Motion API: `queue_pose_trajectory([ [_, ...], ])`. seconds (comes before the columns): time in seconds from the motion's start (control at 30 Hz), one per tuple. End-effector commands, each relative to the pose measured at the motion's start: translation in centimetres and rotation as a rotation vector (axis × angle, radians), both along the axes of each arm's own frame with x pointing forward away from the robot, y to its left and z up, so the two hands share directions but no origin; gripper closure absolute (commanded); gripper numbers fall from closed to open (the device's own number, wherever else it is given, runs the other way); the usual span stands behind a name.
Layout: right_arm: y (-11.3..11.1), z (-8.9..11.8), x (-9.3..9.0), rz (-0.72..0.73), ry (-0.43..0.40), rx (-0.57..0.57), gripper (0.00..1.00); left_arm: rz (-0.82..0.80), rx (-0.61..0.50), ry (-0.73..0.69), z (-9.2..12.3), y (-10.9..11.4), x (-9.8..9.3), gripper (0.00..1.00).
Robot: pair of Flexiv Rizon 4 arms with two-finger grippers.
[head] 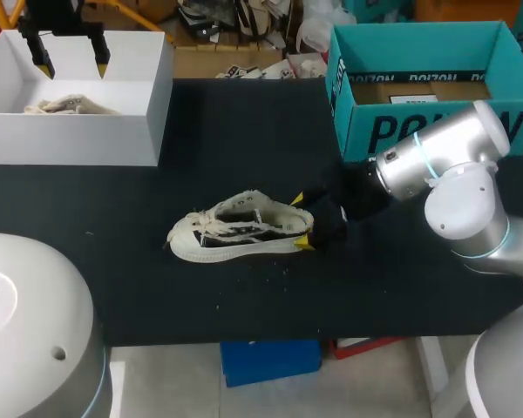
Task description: Take the shoe out of the shoebox, open the shoe tongue, remove and reinsert the insole, then place the shoe into the shoebox
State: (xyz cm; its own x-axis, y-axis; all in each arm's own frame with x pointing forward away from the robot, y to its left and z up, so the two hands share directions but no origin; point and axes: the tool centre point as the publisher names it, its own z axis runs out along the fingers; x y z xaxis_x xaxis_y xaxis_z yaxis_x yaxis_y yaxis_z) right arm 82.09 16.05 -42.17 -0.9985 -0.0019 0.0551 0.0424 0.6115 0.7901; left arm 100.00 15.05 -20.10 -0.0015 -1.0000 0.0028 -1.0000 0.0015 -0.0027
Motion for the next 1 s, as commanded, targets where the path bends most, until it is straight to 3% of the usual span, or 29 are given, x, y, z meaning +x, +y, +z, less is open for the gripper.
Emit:
queue_pose_trajectory([
  [0.03,0.6,-0.7,0.3,0.001,0.002,0.008,0.00,0.001,0.001,0.001,0.0,0.0,0.0,0.00],
  [0.4,1.2,-1.6,0.4,0.015,0.020,0.031,0.00,0.001,0.001,0.001,0.0,0.0,0.0,0.00],
  [0.43,1.3,-1.7,0.3,0.018,0.023,0.031,0.23,0.001,0.001,0.001,0.0,0.0,0.0,0.00],
  [0.47,1.4,-1.9,0.3,0.026,0.032,0.039,0.55,0.001,0.001,0.001,0.0,0.0,0.0,0.00],
  [0.53,1.4,-1.9,0.3,0.026,0.032,0.039,0.71,0.001,0.001,0.001,0.0,0.0,0.0,0.00],
  [0.57,1.4,-1.9,0.3,0.026,0.032,0.039,0.95,0.001,0.001,0.001,0.0,0.0,0.0,0.00],
  [0.6,1.4,-1.9,0.3,0.026,0.032,0.039,1.00,0.001,0.001,0.001,0.0,0.0,0.0,0.00],
  [0.83,1.4,-1.9,0.3,0.026,0.032,0.039,1.00,0.001,0.001,0.001,0.0,0.0,0.0,0.00],
  [1.0,1.4,-1.9,0.3,0.026,0.032,0.039,1.00,0.039,0.056,0.007,2.2,-2.1,-1.4,0.00],
])
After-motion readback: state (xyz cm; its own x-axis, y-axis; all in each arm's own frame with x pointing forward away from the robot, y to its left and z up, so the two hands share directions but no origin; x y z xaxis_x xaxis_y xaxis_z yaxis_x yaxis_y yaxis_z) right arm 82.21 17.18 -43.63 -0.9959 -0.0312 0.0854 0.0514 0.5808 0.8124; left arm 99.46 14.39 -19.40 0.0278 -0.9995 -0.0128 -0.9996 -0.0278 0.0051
